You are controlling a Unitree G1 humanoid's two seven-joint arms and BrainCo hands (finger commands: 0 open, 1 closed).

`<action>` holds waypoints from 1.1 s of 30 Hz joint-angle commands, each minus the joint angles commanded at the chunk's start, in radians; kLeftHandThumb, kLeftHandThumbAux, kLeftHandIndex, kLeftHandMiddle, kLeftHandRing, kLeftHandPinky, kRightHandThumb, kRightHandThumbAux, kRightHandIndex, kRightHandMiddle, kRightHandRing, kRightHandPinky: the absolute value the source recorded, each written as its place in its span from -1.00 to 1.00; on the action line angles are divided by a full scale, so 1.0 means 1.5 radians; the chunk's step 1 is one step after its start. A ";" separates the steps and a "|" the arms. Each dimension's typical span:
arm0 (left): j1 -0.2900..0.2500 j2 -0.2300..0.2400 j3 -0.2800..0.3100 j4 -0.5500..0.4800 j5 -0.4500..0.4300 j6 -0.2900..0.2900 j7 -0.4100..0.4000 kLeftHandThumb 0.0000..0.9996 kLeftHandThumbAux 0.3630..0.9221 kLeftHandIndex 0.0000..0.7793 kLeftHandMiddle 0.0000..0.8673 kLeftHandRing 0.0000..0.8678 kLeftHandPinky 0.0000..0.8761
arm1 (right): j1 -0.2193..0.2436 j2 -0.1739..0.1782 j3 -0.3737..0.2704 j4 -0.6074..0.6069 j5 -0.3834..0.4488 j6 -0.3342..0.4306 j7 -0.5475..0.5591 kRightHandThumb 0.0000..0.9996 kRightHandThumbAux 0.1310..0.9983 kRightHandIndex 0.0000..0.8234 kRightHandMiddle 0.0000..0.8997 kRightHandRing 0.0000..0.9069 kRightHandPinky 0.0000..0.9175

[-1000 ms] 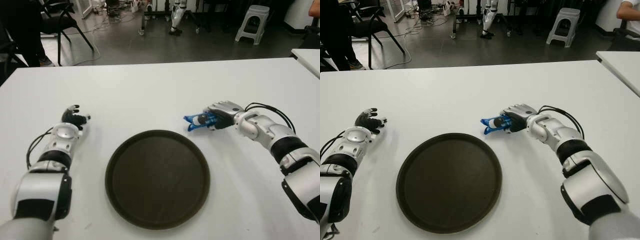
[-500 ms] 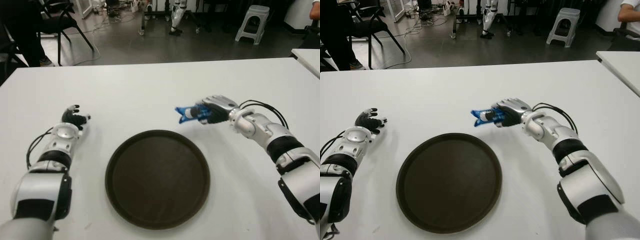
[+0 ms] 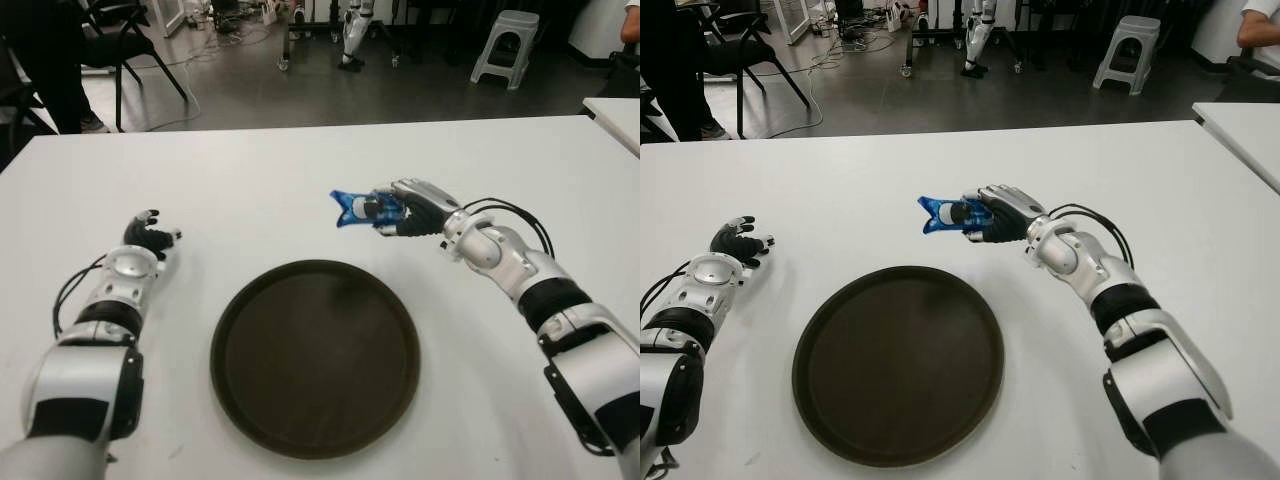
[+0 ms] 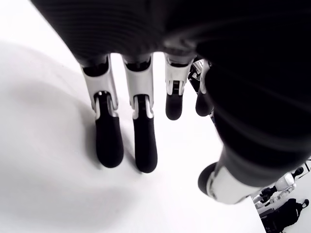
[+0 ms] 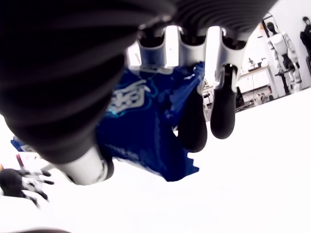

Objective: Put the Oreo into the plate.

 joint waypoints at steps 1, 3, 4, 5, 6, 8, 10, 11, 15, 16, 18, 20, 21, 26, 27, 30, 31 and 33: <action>0.000 0.000 0.001 0.000 0.000 0.000 0.001 -0.51 0.52 -0.75 -0.75 -0.68 -0.60 | 0.005 0.006 -0.007 -0.002 0.014 -0.008 0.008 0.39 0.39 0.06 0.75 0.68 0.55; 0.000 0.000 0.001 0.001 0.001 0.000 0.001 -0.50 0.52 -0.74 -0.74 -0.66 -0.57 | 0.012 0.013 -0.015 -0.005 0.029 -0.015 0.017 0.39 0.39 0.06 0.75 0.68 0.55; 0.000 0.000 0.001 0.001 0.001 -0.001 0.002 -0.50 0.52 -0.74 -0.74 -0.66 -0.57 | 0.015 0.016 -0.018 -0.007 0.034 -0.017 0.020 0.39 0.39 0.06 0.75 0.68 0.55; 0.000 0.001 0.000 0.001 0.001 -0.001 0.002 -0.50 0.51 -0.73 -0.74 -0.65 -0.56 | 0.018 0.018 -0.021 -0.009 0.039 -0.019 0.024 0.39 0.39 0.06 0.74 0.68 0.56; 0.001 0.001 0.000 0.001 0.002 -0.001 0.002 -0.50 0.50 -0.73 -0.74 -0.65 -0.56 | 0.020 0.020 -0.023 -0.011 0.042 -0.020 0.027 0.39 0.39 0.06 0.74 0.68 0.56; 0.000 0.001 0.000 0.001 0.003 -0.001 0.002 -0.51 0.50 -0.73 -0.74 -0.65 -0.56 | 0.025 0.023 -0.027 -0.016 0.048 -0.022 0.034 0.40 0.38 0.06 0.74 0.68 0.57; 0.000 0.002 -0.001 0.001 0.003 -0.001 0.001 -0.52 0.48 -0.75 -0.74 -0.64 -0.57 | 0.031 0.027 -0.031 -0.023 0.055 -0.023 0.046 0.40 0.38 0.06 0.74 0.69 0.58; 0.000 0.002 -0.001 0.001 0.003 0.000 -0.001 -0.54 0.48 -0.76 -0.75 -0.65 -0.58 | 0.035 0.031 -0.033 -0.028 0.060 -0.024 0.054 0.39 0.38 0.06 0.75 0.70 0.60; -0.002 0.003 -0.004 0.001 0.006 0.003 -0.003 -0.62 0.48 -0.78 -0.76 -0.68 -0.63 | 0.047 0.045 -0.033 -0.041 0.072 -0.026 0.075 0.39 0.38 0.06 0.77 0.73 0.65; -0.002 0.003 -0.005 0.001 0.007 0.004 -0.003 -0.64 0.49 -0.78 -0.76 -0.68 -0.63 | 0.049 0.051 -0.032 -0.044 0.074 -0.026 0.079 0.39 0.39 0.06 0.78 0.73 0.66; -0.002 0.003 -0.005 0.001 0.006 0.003 -0.003 -0.66 0.50 -0.77 -0.75 -0.67 -0.63 | 0.054 0.058 -0.027 -0.051 0.072 -0.027 0.083 0.38 0.39 0.06 0.80 0.75 0.69; -0.002 0.002 -0.004 0.000 0.005 0.003 -0.003 -0.67 0.51 -0.76 -0.74 -0.67 -0.62 | 0.058 0.061 -0.024 -0.055 0.068 -0.029 0.083 0.38 0.39 0.06 0.80 0.76 0.71; -0.002 0.002 -0.003 0.001 0.004 0.003 -0.003 -0.67 0.51 -0.76 -0.74 -0.66 -0.62 | 0.061 0.063 -0.020 -0.057 0.063 -0.033 0.080 0.38 0.39 0.06 0.80 0.77 0.71; -0.004 0.001 -0.001 0.000 0.002 0.004 -0.005 -0.65 0.52 -0.78 -0.75 -0.68 -0.65 | 0.081 0.078 -0.004 -0.082 0.043 -0.047 0.065 0.38 0.39 0.06 0.80 0.78 0.71; -0.004 0.002 -0.001 0.000 0.002 0.004 -0.006 -0.65 0.53 -0.78 -0.75 -0.68 -0.65 | 0.087 0.081 -0.001 -0.091 0.040 -0.049 0.063 0.38 0.39 0.06 0.80 0.78 0.71; -0.005 0.001 -0.004 0.000 0.005 0.006 -0.004 -0.66 0.54 -0.78 -0.75 -0.68 -0.66 | 0.098 0.086 0.004 -0.107 0.033 -0.055 0.061 0.38 0.39 0.06 0.81 0.78 0.72; -0.006 0.001 -0.006 0.000 0.007 0.007 -0.003 -0.66 0.54 -0.78 -0.75 -0.68 -0.66 | 0.101 0.086 0.005 -0.111 0.030 -0.058 0.060 0.38 0.39 0.06 0.81 0.79 0.72; -0.006 0.001 -0.009 0.000 0.010 0.008 -0.001 -0.66 0.52 -0.77 -0.75 -0.68 -0.66 | 0.104 0.087 0.010 -0.115 0.026 -0.067 0.062 0.38 0.39 0.06 0.82 0.79 0.73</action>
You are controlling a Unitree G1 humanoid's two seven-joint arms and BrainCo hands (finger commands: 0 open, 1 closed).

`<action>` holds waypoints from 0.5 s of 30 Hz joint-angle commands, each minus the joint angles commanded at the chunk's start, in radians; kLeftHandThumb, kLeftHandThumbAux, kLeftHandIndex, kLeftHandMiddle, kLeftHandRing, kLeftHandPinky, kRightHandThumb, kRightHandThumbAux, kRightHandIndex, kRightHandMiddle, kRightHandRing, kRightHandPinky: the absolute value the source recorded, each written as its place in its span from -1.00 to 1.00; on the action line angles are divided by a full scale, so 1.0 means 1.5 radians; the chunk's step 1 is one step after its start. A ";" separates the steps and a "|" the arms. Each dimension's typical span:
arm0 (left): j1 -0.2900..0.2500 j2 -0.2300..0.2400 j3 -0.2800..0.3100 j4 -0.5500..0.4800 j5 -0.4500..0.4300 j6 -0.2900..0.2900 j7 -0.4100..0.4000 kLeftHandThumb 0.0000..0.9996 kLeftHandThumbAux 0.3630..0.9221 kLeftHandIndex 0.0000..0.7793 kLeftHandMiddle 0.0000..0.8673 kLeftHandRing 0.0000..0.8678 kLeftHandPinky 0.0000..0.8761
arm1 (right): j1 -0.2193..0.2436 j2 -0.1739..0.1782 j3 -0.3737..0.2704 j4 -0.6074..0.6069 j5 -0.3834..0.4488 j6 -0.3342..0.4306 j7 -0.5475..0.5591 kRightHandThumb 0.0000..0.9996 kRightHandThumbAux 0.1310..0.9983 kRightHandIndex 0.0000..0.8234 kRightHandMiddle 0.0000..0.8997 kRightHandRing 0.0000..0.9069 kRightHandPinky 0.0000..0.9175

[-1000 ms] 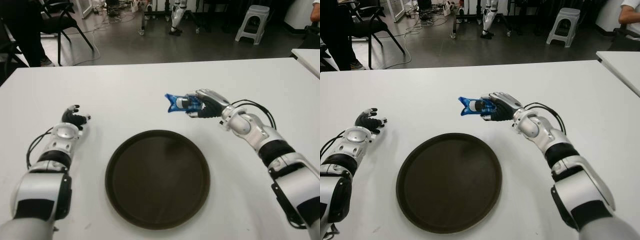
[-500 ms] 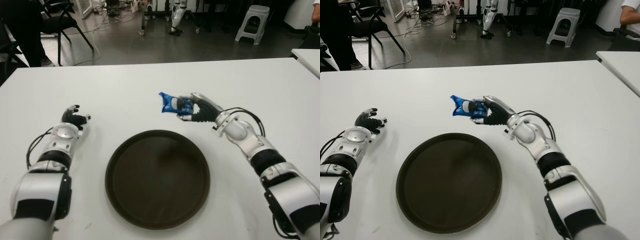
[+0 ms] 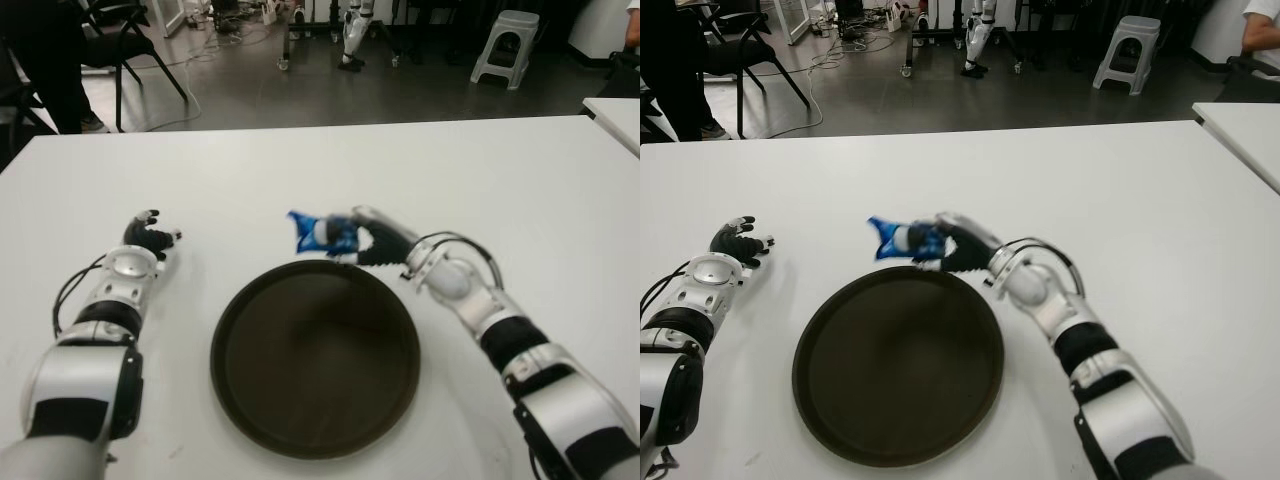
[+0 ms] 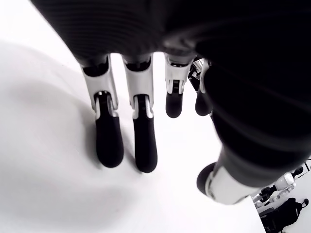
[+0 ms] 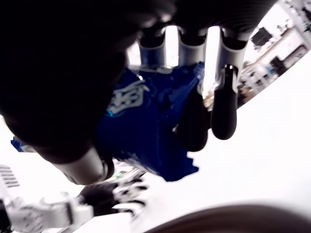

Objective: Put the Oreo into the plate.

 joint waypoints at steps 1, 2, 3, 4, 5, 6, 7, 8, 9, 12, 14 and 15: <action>0.000 0.000 -0.002 0.000 0.002 0.001 0.001 -0.66 0.52 -0.76 -0.74 -0.68 -0.65 | 0.002 0.001 0.005 -0.001 -0.003 -0.007 0.002 0.38 0.39 0.06 0.82 0.79 0.73; -0.001 0.000 -0.004 0.000 0.003 0.001 0.001 -0.68 0.52 -0.76 -0.74 -0.67 -0.65 | 0.004 0.002 0.009 -0.001 -0.005 -0.011 0.004 0.38 0.39 0.06 0.82 0.79 0.73; -0.001 0.000 -0.005 -0.001 0.004 0.002 0.001 -0.69 0.52 -0.76 -0.73 -0.67 -0.64 | 0.006 0.004 0.013 -0.001 -0.008 -0.015 0.005 0.38 0.39 0.06 0.82 0.79 0.73; -0.001 0.000 -0.006 -0.001 0.004 0.002 0.000 -0.70 0.52 -0.76 -0.73 -0.67 -0.64 | 0.007 0.005 0.015 0.000 -0.010 -0.017 0.006 0.38 0.39 0.06 0.81 0.79 0.73; -0.001 0.000 -0.006 -0.001 0.004 0.001 0.000 -0.71 0.53 -0.76 -0.73 -0.66 -0.64 | 0.007 0.005 0.015 0.000 -0.012 -0.018 0.006 0.38 0.39 0.06 0.81 0.79 0.73; -0.001 0.000 -0.006 -0.001 0.004 0.001 0.000 -0.71 0.53 -0.76 -0.73 -0.66 -0.63 | 0.008 0.006 0.018 0.000 -0.015 -0.020 0.007 0.38 0.39 0.06 0.81 0.79 0.73; -0.001 0.000 -0.007 -0.001 0.003 0.001 0.000 -0.71 0.53 -0.77 -0.73 -0.66 -0.64 | 0.008 0.007 0.020 0.000 -0.017 -0.021 0.007 0.38 0.39 0.06 0.81 0.79 0.73; -0.001 0.000 -0.006 -0.001 0.002 0.000 0.000 -0.70 0.52 -0.77 -0.73 -0.67 -0.64 | 0.009 0.008 0.024 0.000 -0.021 -0.022 0.007 0.38 0.39 0.06 0.81 0.79 0.72; -0.001 0.000 -0.006 -0.001 0.002 0.000 0.000 -0.69 0.51 -0.77 -0.73 -0.67 -0.64 | 0.009 0.008 0.027 0.000 -0.023 -0.022 0.007 0.38 0.39 0.06 0.82 0.79 0.72; -0.001 0.000 -0.006 -0.001 0.000 0.001 0.000 -0.68 0.49 -0.77 -0.73 -0.67 -0.66 | 0.015 0.013 0.040 -0.001 -0.037 -0.020 0.003 0.38 0.39 0.06 0.82 0.79 0.71; -0.001 -0.001 -0.006 -0.001 0.000 0.002 0.000 -0.68 0.48 -0.77 -0.72 -0.67 -0.67 | 0.017 0.014 0.042 -0.001 -0.040 -0.020 0.001 0.38 0.39 0.06 0.82 0.78 0.70; -0.001 -0.001 -0.007 -0.001 0.000 0.002 0.000 -0.67 0.48 -0.77 -0.72 -0.67 -0.67 | 0.017 0.014 0.042 -0.002 -0.041 -0.019 0.000 0.38 0.39 0.06 0.82 0.78 0.70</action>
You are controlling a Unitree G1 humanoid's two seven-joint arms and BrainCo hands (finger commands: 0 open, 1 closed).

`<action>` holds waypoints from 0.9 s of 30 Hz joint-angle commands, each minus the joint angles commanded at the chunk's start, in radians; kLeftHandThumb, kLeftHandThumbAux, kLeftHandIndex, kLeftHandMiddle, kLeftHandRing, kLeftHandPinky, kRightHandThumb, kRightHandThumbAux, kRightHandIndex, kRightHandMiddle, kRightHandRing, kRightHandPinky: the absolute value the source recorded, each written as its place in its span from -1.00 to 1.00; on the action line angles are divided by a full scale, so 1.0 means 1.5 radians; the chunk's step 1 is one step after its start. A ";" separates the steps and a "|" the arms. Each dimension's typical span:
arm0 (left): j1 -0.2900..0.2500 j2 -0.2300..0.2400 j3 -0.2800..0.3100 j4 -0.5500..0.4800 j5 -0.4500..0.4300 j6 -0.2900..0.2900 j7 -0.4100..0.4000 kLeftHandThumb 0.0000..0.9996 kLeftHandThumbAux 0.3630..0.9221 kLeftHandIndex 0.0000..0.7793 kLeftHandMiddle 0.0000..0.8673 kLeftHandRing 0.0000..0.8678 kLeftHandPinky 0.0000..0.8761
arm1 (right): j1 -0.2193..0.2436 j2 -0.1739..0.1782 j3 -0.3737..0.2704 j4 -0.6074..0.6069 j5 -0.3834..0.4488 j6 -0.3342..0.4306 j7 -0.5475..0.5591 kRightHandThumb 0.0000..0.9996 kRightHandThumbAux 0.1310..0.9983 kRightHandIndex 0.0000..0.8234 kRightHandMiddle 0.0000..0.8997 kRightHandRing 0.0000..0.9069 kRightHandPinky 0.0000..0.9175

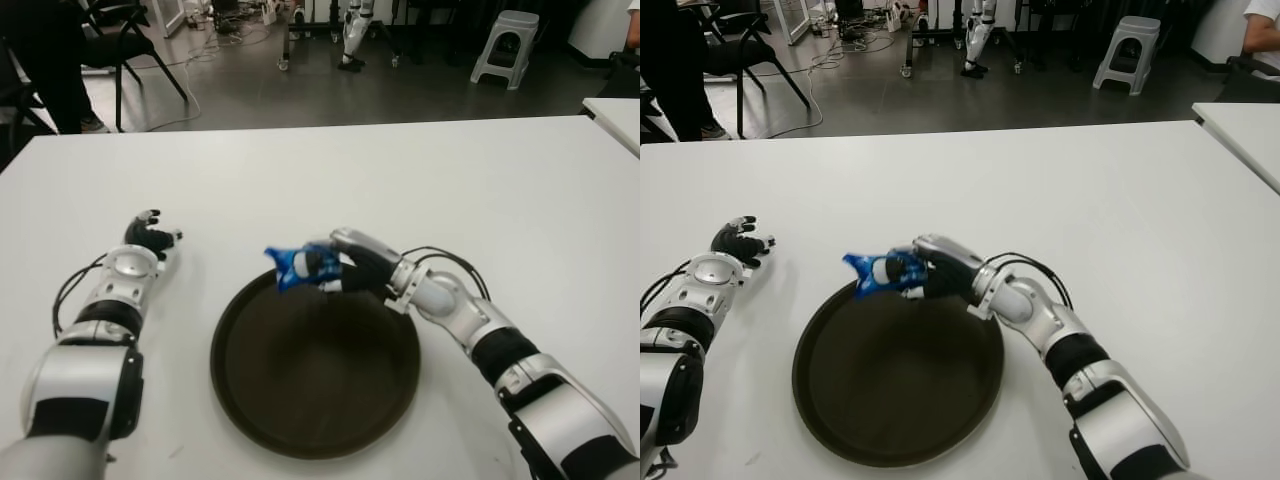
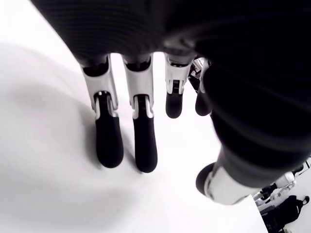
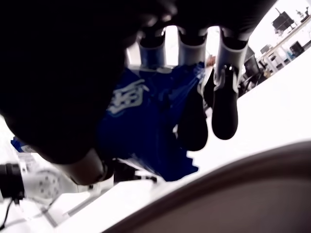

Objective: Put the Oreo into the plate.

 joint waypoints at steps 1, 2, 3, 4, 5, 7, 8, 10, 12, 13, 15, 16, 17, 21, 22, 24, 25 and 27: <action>0.000 0.000 0.001 0.000 -0.001 0.002 -0.002 -0.67 0.47 -0.77 -0.72 -0.68 -0.67 | 0.000 0.000 0.001 0.000 -0.001 0.000 0.003 0.38 0.39 0.06 0.82 0.78 0.70; -0.001 0.000 0.002 0.000 -0.003 0.003 -0.004 -0.67 0.48 -0.78 -0.73 -0.68 -0.68 | 0.001 0.000 0.004 -0.001 -0.002 0.001 0.008 0.38 0.39 0.06 0.81 0.78 0.70; -0.001 0.000 0.003 0.000 -0.004 0.004 -0.005 -0.67 0.48 -0.80 -0.74 -0.69 -0.69 | 0.003 -0.001 0.006 -0.003 -0.002 0.001 0.012 0.38 0.39 0.06 0.80 0.77 0.69; 0.000 0.000 0.004 0.000 -0.005 0.002 -0.007 -0.68 0.49 -0.81 -0.75 -0.69 -0.70 | 0.005 -0.001 0.010 -0.006 -0.001 0.003 0.020 0.38 0.39 0.06 0.80 0.77 0.69; 0.000 0.000 0.004 -0.001 -0.005 0.001 -0.007 -0.68 0.50 -0.81 -0.75 -0.70 -0.70 | 0.006 -0.002 0.012 -0.008 0.000 0.005 0.026 0.38 0.39 0.06 0.79 0.77 0.68; 0.001 -0.001 0.004 -0.002 -0.005 -0.002 -0.006 -0.67 0.51 -0.82 -0.75 -0.70 -0.71 | 0.008 -0.002 0.015 -0.013 0.001 0.010 0.035 0.38 0.39 0.06 0.78 0.75 0.67; 0.001 -0.001 0.003 -0.002 -0.005 -0.003 -0.006 -0.67 0.51 -0.82 -0.75 -0.70 -0.71 | 0.009 -0.002 0.017 -0.014 0.001 0.012 0.038 0.38 0.39 0.06 0.78 0.75 0.67; 0.001 -0.001 0.003 -0.002 -0.005 -0.003 -0.005 -0.64 0.49 -0.81 -0.75 -0.70 -0.70 | 0.011 -0.002 0.018 -0.017 0.000 0.015 0.043 0.38 0.39 0.06 0.77 0.75 0.67; 0.001 -0.001 0.003 -0.002 -0.005 -0.003 -0.004 -0.62 0.48 -0.80 -0.74 -0.69 -0.69 | 0.013 -0.002 0.018 -0.019 0.000 0.017 0.047 0.38 0.39 0.06 0.77 0.75 0.67; 0.001 -0.001 0.002 -0.002 -0.004 -0.002 -0.004 -0.61 0.47 -0.80 -0.74 -0.69 -0.69 | 0.014 -0.002 0.019 -0.019 -0.001 0.018 0.048 0.38 0.39 0.06 0.77 0.74 0.67; -0.001 0.000 0.000 -0.001 -0.002 0.003 -0.004 -0.64 0.49 -0.80 -0.73 -0.68 -0.69 | 0.016 0.000 0.022 -0.017 -0.002 0.021 0.054 0.38 0.39 0.06 0.76 0.74 0.67; -0.001 0.000 -0.001 -0.001 -0.002 0.004 -0.005 -0.66 0.51 -0.80 -0.73 -0.68 -0.69 | 0.017 0.000 0.023 -0.017 -0.002 0.022 0.055 0.38 0.39 0.06 0.75 0.74 0.67; -0.001 0.000 -0.001 -0.001 -0.002 0.004 -0.005 -0.67 0.51 -0.80 -0.73 -0.68 -0.69 | 0.017 0.000 0.023 -0.018 -0.001 0.023 0.057 0.38 0.39 0.06 0.75 0.74 0.67; -0.001 0.001 -0.002 -0.002 -0.001 0.003 -0.004 -0.70 0.52 -0.80 -0.74 -0.68 -0.69 | 0.022 0.001 0.024 -0.017 0.003 0.028 0.064 0.38 0.39 0.06 0.73 0.73 0.64; 0.000 0.001 -0.002 -0.002 -0.001 0.003 -0.004 -0.71 0.52 -0.80 -0.74 -0.68 -0.69 | 0.022 0.002 0.024 -0.016 0.005 0.028 0.068 0.38 0.39 0.06 0.73 0.72 0.64; 0.000 0.001 -0.001 -0.002 -0.003 0.002 -0.004 -0.70 0.53 -0.79 -0.74 -0.68 -0.68 | 0.021 0.002 0.024 -0.014 0.007 0.028 0.073 0.38 0.39 0.06 0.74 0.73 0.64; 0.000 0.001 0.000 -0.002 -0.003 0.002 -0.004 -0.70 0.54 -0.78 -0.74 -0.68 -0.68 | 0.021 0.002 0.023 -0.013 0.008 0.028 0.074 0.38 0.39 0.06 0.75 0.73 0.65; 0.000 0.001 0.001 -0.002 -0.004 0.002 -0.004 -0.69 0.55 -0.76 -0.73 -0.68 -0.67 | 0.022 0.002 0.023 -0.013 0.005 0.028 0.072 0.37 0.39 0.06 0.76 0.74 0.65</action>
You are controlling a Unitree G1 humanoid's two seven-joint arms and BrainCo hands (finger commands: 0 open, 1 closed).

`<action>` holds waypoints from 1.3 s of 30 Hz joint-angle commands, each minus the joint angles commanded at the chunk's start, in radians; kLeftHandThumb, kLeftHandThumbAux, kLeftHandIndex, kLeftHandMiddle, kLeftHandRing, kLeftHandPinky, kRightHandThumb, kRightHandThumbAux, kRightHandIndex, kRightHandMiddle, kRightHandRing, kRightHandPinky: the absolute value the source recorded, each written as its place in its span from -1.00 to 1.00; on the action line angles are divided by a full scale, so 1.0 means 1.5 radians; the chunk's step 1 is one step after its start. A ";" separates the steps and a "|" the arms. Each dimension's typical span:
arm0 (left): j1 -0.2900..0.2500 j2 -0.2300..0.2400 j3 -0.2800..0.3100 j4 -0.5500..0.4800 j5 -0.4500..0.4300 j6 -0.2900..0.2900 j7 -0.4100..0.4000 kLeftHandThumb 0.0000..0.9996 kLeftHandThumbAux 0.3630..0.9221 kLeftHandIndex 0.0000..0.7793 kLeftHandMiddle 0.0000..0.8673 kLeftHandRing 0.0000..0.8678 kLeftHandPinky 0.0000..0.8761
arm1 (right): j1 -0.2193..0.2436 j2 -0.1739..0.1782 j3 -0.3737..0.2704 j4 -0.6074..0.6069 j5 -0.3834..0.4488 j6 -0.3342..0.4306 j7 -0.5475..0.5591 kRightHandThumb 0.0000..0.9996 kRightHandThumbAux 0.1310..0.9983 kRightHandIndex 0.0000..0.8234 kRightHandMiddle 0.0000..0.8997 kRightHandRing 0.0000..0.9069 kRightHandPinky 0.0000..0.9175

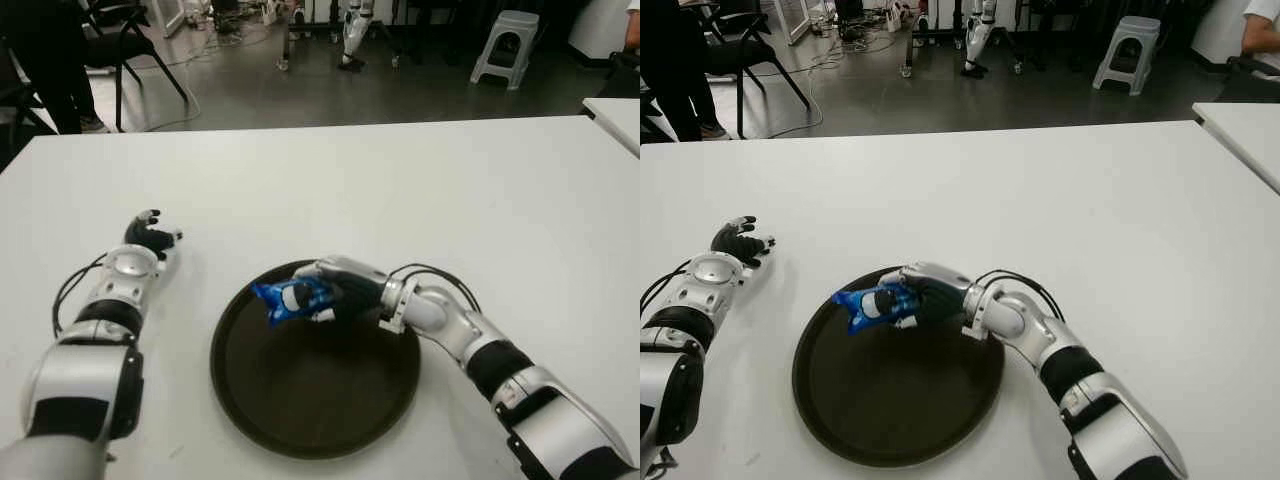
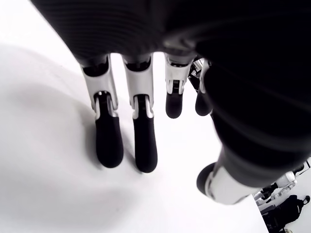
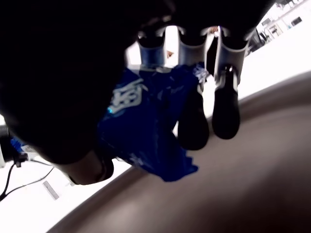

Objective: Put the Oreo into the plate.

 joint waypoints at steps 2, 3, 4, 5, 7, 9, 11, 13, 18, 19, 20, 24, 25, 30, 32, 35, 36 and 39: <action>0.001 0.000 0.002 0.000 -0.002 -0.001 0.000 -0.68 0.54 -0.75 -0.73 -0.67 -0.65 | 0.001 0.000 -0.001 0.000 -0.002 -0.001 -0.005 0.37 0.40 0.06 0.77 0.74 0.64; 0.000 -0.001 0.003 0.000 -0.003 -0.002 0.000 -0.67 0.53 -0.74 -0.72 -0.66 -0.64 | 0.001 0.000 -0.001 0.002 -0.004 -0.003 -0.008 0.37 0.40 0.06 0.77 0.74 0.64; 0.000 -0.001 0.004 0.000 -0.003 -0.002 0.001 -0.66 0.52 -0.73 -0.72 -0.65 -0.62 | 0.001 0.000 -0.002 0.002 -0.004 -0.004 -0.010 0.37 0.40 0.06 0.77 0.73 0.63; -0.001 -0.001 0.004 0.000 -0.004 -0.001 0.001 -0.66 0.51 -0.73 -0.71 -0.65 -0.61 | 0.002 0.001 -0.003 0.002 -0.006 -0.005 -0.016 0.37 0.40 0.06 0.77 0.73 0.63; -0.001 -0.002 0.004 0.000 -0.003 0.001 0.001 -0.67 0.49 -0.76 -0.72 -0.65 -0.62 | 0.003 0.001 -0.003 0.002 -0.008 -0.007 -0.023 0.37 0.40 0.06 0.75 0.72 0.62; -0.001 -0.002 0.004 0.000 -0.003 0.001 -0.001 -0.68 0.48 -0.77 -0.72 -0.65 -0.62 | 0.003 0.000 -0.002 0.000 -0.013 -0.008 -0.031 0.37 0.40 0.06 0.75 0.72 0.62; -0.001 -0.002 0.004 0.000 -0.004 0.000 -0.003 -0.70 0.50 -0.79 -0.73 -0.66 -0.62 | 0.003 -0.002 0.000 -0.003 -0.025 -0.007 -0.050 0.38 0.40 0.06 0.75 0.72 0.64; -0.002 -0.002 0.004 -0.001 -0.003 0.000 -0.004 -0.71 0.51 -0.80 -0.74 -0.66 -0.62 | 0.003 -0.002 0.001 -0.005 -0.034 -0.006 -0.065 0.38 0.40 0.06 0.75 0.72 0.64; -0.002 -0.001 -0.003 0.000 0.003 0.005 -0.002 -0.74 0.51 -0.80 -0.74 -0.66 -0.65 | 0.014 0.003 -0.006 -0.011 -0.046 0.012 -0.102 0.39 0.40 0.04 0.66 0.64 0.59; -0.003 -0.001 -0.004 0.001 0.004 0.006 -0.001 -0.74 0.51 -0.79 -0.73 -0.66 -0.63 | 0.018 0.006 -0.009 -0.011 -0.044 0.016 -0.108 0.37 0.41 0.01 0.33 0.32 0.28; -0.003 -0.001 -0.004 0.001 0.004 0.007 -0.001 -0.73 0.50 -0.78 -0.72 -0.65 -0.62 | 0.021 0.009 -0.013 -0.011 -0.033 0.019 -0.102 0.36 0.42 -0.01 0.11 0.12 0.07; -0.002 -0.001 -0.003 0.000 0.002 0.002 -0.001 -0.73 0.52 -0.79 -0.71 -0.65 -0.63 | 0.029 0.017 -0.022 -0.010 0.016 0.020 -0.052 -0.65 0.45 -0.67 -0.55 -0.54 -0.61; -0.001 -0.001 -0.003 0.000 0.003 0.001 -0.001 -0.73 0.52 -0.80 -0.72 -0.66 -0.65 | 0.031 0.019 -0.024 -0.010 0.027 0.021 -0.038 -0.77 0.37 -0.79 -0.71 -0.71 -0.75; -0.001 0.000 -0.005 0.000 0.004 0.000 -0.001 -0.74 0.52 -0.83 -0.75 -0.69 -0.70 | 0.028 0.029 -0.022 0.013 0.056 0.022 0.010 -0.96 0.20 -0.97 -0.95 -0.95 -0.96; -0.001 0.000 -0.005 0.000 0.005 0.001 -0.001 -0.73 0.50 -0.85 -0.76 -0.71 -0.72 | 0.020 0.037 -0.018 0.041 0.055 0.013 0.018 -0.98 0.14 -0.98 -0.98 -0.98 -0.98; -0.002 0.001 -0.009 0.001 0.008 0.005 0.000 -0.71 0.42 -0.87 -0.78 -0.74 -0.73 | 0.014 0.038 -0.019 0.059 0.063 -0.004 0.035 -1.00 0.00 -1.00 -1.00 -0.99 -1.00; -0.002 0.001 -0.010 0.001 0.009 0.005 0.000 -0.71 0.41 -0.87 -0.78 -0.74 -0.73 | 0.013 0.038 -0.020 0.062 0.065 -0.008 0.038 -1.00 -0.02 -1.00 -1.00 -1.00 -1.00; -0.002 0.001 -0.008 0.001 0.008 0.005 0.000 -0.71 0.39 -0.87 -0.78 -0.75 -0.73 | 0.010 0.040 -0.023 0.071 0.076 -0.017 0.055 -1.00 -0.10 -1.00 -1.00 -1.00 -1.00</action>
